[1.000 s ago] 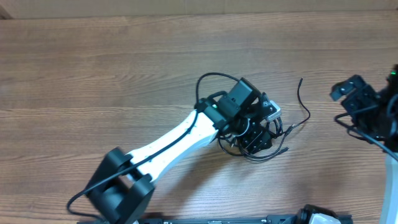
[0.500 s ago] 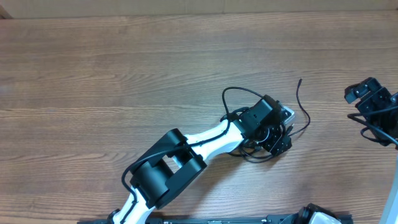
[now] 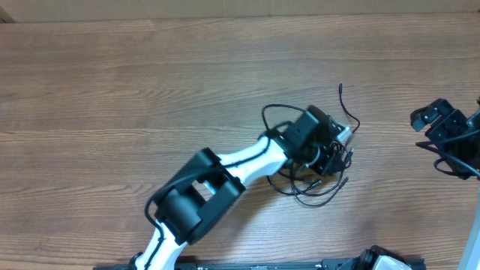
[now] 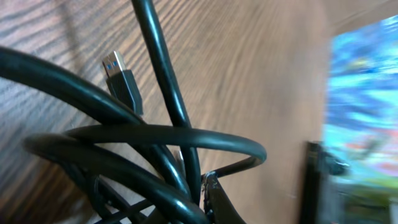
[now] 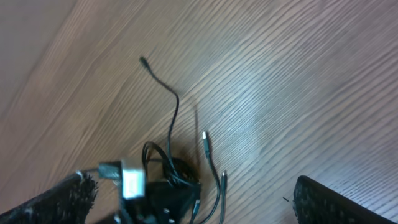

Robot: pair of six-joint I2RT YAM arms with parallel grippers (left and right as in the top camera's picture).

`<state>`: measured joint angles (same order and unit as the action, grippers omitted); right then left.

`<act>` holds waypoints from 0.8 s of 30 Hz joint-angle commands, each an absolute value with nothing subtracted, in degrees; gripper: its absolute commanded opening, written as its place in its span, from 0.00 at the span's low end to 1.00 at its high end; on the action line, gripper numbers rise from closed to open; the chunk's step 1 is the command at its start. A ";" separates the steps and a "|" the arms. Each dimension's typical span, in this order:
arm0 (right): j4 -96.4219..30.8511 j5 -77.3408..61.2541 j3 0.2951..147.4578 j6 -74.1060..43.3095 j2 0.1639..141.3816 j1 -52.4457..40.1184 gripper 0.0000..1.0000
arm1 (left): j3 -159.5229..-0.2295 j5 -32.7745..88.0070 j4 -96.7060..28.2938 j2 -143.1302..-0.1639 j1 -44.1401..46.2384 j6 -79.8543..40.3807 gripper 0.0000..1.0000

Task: Untangle cables

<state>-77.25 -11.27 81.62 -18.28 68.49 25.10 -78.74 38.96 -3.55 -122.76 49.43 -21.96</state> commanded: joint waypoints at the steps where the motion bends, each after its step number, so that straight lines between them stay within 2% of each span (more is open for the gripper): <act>1: -77.43 -22.50 81.43 -7.81 68.31 25.19 1.00 | -78.91 56.38 -4.12 -114.21 42.68 -27.42 0.04; 4: -79.42 -33.87 81.43 3.97 68.31 25.15 1.00 | -78.91 66.59 -4.05 -109.32 38.63 -27.44 0.04; 7: -86.54 -44.82 81.43 19.29 68.31 25.15 1.00 | -78.91 83.74 -4.01 -101.75 32.91 -23.77 0.04; 10: -91.09 -51.55 81.43 26.39 68.31 25.15 1.00 | -78.91 90.61 -3.05 -97.49 30.65 -23.79 0.04; 17: -97.03 -62.52 81.43 36.60 68.25 23.79 1.00 | -78.91 90.63 -0.99 -90.15 30.50 -24.23 0.04; 24: -95.31 -72.16 81.43 43.62 68.27 10.74 0.98 | -78.91 90.61 -0.99 -89.56 31.24 -27.27 0.04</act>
<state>-96.62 -66.96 81.47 40.58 68.53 14.44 -78.67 89.21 -1.28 -91.02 30.52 -25.96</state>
